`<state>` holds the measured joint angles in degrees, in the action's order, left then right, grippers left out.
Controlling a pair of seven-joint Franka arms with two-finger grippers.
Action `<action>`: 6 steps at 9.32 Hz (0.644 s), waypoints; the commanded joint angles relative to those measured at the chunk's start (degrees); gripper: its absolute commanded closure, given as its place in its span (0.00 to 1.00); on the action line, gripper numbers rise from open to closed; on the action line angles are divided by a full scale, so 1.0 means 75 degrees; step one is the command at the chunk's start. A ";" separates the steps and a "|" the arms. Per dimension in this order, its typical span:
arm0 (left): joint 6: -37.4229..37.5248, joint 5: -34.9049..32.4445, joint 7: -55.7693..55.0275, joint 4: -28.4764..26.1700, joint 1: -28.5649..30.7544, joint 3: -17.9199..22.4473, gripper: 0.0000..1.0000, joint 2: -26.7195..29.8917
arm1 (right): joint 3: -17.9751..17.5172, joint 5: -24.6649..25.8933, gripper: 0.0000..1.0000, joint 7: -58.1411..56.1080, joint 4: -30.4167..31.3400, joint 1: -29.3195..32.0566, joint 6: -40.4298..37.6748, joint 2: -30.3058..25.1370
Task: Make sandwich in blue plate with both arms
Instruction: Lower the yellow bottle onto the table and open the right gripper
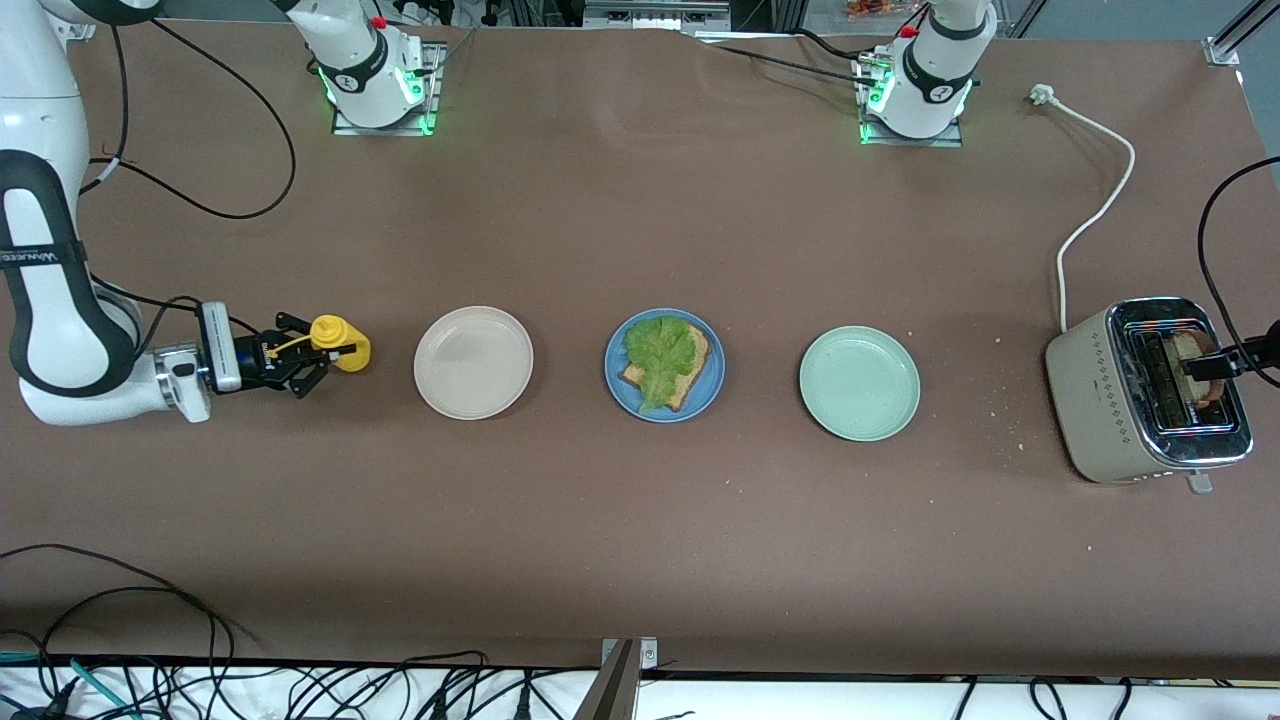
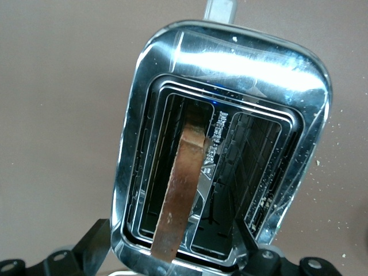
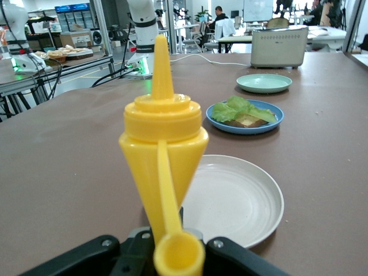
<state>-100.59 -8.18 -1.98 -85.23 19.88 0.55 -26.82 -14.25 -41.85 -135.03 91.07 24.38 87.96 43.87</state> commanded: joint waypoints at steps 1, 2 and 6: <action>-0.0041 -0.0105 0.0006 0.0090 0.0056 -0.0049 0.19 -0.0115 | 0.0093 -0.0197 1.00 -0.0966 0.0068 0.0066 0.0002 0.0465; -0.0041 -0.0105 0.0006 0.0090 0.0045 -0.0049 0.23 -0.0185 | 0.0141 -0.0255 1.00 -0.1306 0.0056 0.0065 0.0003 0.0711; -0.0017 -0.0117 0.0006 0.0078 0.0044 -0.0038 1.00 -0.0197 | 0.0188 -0.0525 1.00 -0.1590 0.0009 0.0054 -0.0009 0.1065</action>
<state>-100.85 -8.18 -1.98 -85.23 19.90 0.55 -28.12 -12.65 -44.60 -145.94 91.44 24.48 88.41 52.10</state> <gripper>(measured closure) 0.515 0.943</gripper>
